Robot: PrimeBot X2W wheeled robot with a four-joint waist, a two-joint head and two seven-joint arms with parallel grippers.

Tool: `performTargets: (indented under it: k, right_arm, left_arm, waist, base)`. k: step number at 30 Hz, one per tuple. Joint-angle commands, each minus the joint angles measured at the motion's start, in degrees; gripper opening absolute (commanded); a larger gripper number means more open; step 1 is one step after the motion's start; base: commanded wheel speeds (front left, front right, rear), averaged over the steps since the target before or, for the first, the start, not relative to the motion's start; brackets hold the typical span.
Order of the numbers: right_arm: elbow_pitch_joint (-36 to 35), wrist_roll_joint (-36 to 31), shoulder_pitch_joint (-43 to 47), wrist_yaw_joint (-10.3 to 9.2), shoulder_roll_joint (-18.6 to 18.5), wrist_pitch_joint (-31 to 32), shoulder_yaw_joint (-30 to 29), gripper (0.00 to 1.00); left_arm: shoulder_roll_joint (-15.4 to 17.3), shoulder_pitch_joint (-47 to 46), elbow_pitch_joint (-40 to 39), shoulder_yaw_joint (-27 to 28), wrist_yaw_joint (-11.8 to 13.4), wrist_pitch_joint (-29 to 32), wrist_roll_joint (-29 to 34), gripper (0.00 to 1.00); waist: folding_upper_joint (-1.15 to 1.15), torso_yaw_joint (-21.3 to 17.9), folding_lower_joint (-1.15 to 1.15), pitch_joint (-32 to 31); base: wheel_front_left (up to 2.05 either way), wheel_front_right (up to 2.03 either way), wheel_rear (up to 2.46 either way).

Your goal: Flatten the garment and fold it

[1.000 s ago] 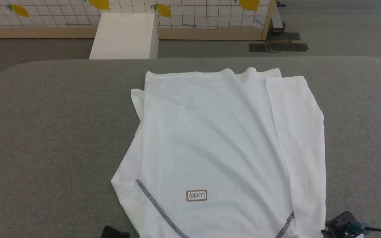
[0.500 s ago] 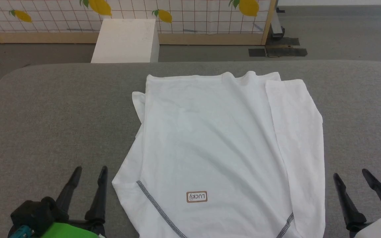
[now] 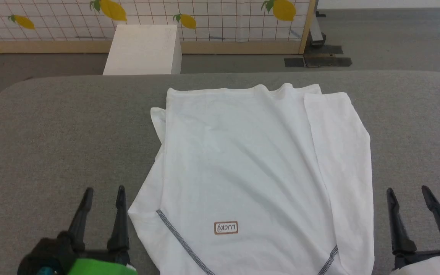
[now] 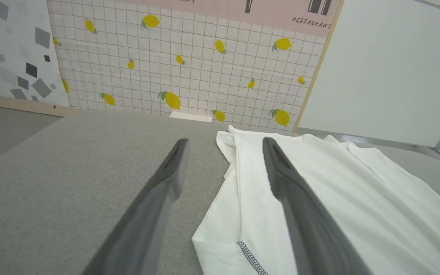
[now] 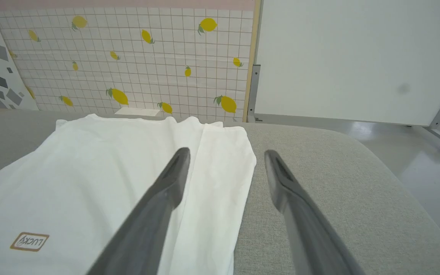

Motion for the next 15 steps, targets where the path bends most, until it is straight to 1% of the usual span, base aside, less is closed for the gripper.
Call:
performTargets:
  k: [1, 3, 5, 8, 12, 15]
  right_arm:
    - [-0.48, -0.18, -1.67, -0.09, 0.10, -0.50, -0.22, 1.00]
    - [-1.46, 0.04, -3.03, -0.09, 0.10, -0.16, -0.20, 1.00]
    - [-2.67, 0.07, -5.05, -0.09, 0.10, 0.80, 0.07, 1.00]
    - [-5.00, -1.44, -8.13, -0.09, 0.11, 1.90, 0.96, 1.00]
    - [-8.15, -2.18, -11.89, -0.09, 0.11, 3.92, 2.40, 1.00]
    - [-10.00, -2.40, -13.82, -0.09, 0.11, 5.07, 3.31, 1.00]
  left_arm:
    - [1.78, -3.66, 0.37, 0.46, -1.61, -0.13, 0.90, 1.00]
    - [4.27, -8.36, 0.49, 0.71, -4.09, 2.22, 0.51, 1.00]
    - [7.50, -14.68, -0.01, 1.05, -6.71, 6.69, -0.05, 1.00]
    - [10.64, -23.72, 0.22, 2.27, -9.79, 13.06, -2.93, 1.00]
    - [14.58, -36.57, 3.63, 3.06, -13.83, 21.42, -6.44, 1.00]
    - [16.42, -45.79, 8.07, 1.43, -16.82, 28.84, -10.26, 1.00]
  waist:
    - [0.00, 0.61, 0.00, 1.19]
    - [0.00, 1.00, 0.00, 2.95]
    - [0.00, 1.37, 0.00, 5.03]
    - [0.00, 1.61, 0.00, 8.31]
    - [0.00, 1.76, 0.00, 14.40]
    - [0.00, 1.84, 0.00, 19.21]
  base:
    - [0.00, 0.00, 0.00]
    - [0.00, 0.00, 0.00]
    - [0.00, 0.00, 0.00]
    - [0.00, 0.00, 0.00]
    - [0.00, 0.00, 0.00]
    - [0.00, 0.00, 0.00]
